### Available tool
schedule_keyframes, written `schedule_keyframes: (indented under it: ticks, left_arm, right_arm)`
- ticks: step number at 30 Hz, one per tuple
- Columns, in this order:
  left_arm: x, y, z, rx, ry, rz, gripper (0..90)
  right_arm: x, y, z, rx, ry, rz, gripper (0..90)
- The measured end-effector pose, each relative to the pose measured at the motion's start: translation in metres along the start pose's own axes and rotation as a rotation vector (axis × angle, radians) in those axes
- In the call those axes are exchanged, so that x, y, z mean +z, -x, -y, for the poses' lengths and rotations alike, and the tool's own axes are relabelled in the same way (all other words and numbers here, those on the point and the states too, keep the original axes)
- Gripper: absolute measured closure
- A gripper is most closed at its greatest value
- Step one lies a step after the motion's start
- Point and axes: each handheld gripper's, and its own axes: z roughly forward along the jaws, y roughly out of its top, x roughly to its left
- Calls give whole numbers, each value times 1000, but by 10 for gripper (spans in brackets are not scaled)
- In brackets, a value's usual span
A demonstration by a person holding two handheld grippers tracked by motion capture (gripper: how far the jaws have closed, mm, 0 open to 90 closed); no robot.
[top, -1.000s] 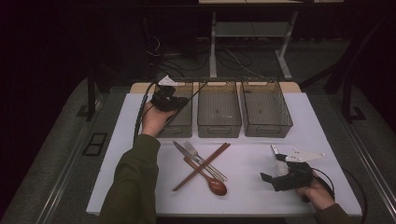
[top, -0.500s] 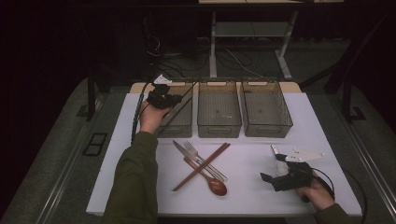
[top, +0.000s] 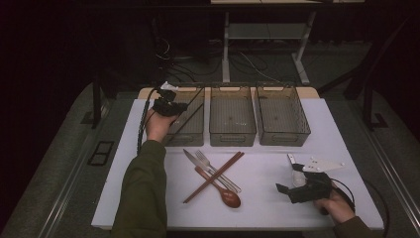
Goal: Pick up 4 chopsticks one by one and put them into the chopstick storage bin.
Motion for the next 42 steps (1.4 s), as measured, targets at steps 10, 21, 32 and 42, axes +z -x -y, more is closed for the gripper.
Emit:
schedule_keyframes:
  ticks: [10,21,32,42]
  left_arm:
    - [1,-5,3,-35,-22,-48,785]
    - [-2,0,1,-8,-11,-46,615]
    - [-12,10,-3,15,-9,27,446]
    - [-25,28,1,62,23,76,322]
  right_arm:
    - [0,0,0,0,0,-1,16]
    - [0,0,0,1,0,0,16]
    - [0,0,0,0,-3,-1,16]
    - [0,0,0,1,-2,1,16]
